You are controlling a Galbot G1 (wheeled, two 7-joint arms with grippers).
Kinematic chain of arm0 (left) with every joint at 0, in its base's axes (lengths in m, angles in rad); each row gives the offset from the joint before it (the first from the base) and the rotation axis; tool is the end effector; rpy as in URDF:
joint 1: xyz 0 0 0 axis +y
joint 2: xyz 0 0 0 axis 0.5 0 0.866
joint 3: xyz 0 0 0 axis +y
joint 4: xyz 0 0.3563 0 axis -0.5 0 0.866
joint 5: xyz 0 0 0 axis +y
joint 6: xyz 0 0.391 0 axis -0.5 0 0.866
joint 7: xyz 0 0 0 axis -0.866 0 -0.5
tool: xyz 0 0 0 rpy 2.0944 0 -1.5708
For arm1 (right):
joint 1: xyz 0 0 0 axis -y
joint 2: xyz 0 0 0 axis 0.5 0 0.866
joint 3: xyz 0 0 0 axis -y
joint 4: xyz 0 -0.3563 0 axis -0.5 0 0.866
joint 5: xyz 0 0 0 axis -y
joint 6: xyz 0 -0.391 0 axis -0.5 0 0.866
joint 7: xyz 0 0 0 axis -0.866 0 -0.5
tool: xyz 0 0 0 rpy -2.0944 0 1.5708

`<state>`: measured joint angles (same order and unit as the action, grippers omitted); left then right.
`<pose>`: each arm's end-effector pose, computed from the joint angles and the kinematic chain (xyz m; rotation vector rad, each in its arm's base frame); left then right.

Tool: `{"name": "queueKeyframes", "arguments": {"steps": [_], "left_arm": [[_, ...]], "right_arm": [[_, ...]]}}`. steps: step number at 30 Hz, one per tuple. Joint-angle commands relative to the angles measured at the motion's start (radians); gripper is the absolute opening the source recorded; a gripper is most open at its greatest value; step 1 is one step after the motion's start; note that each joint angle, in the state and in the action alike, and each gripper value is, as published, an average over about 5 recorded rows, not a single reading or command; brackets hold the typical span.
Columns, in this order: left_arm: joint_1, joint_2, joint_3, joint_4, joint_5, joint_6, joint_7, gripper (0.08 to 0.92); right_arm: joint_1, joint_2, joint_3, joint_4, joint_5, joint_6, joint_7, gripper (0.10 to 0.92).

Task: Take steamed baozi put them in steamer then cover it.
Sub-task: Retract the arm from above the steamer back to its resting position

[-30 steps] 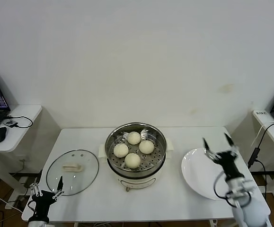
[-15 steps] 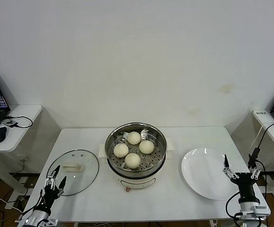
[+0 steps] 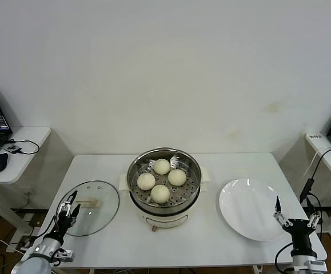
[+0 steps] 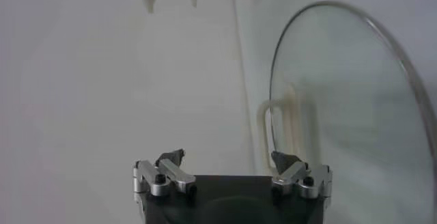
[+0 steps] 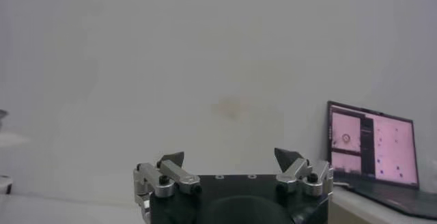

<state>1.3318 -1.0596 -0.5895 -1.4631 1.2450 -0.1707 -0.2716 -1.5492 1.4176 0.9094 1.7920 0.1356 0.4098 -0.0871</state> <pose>0.2783 0.2172 -0.4303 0.2338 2.0374 2.3690 0.1917 -0.1832 -0.3852 0.2964 2.9395 -0.3181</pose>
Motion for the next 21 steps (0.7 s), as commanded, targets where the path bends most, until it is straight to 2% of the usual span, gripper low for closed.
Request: {"name": "queueKeyframes", "arguments": {"steps": [1, 21], "left_arm": [[-0.095, 0.005, 0.039, 0.076, 0.042, 0.004, 0.004, 0.823], [-0.185, -0.013, 0.074, 0.195, 0.026, -0.005, -0.006, 0.823]], "right_arm": [[-0.015, 0.017, 0.012, -0.002, -0.012, 0.012, 0.002, 0.823], [-0.018, 0.023, 0.015, -0.015, -0.022, 0.019, 0.001, 0.823]]}}
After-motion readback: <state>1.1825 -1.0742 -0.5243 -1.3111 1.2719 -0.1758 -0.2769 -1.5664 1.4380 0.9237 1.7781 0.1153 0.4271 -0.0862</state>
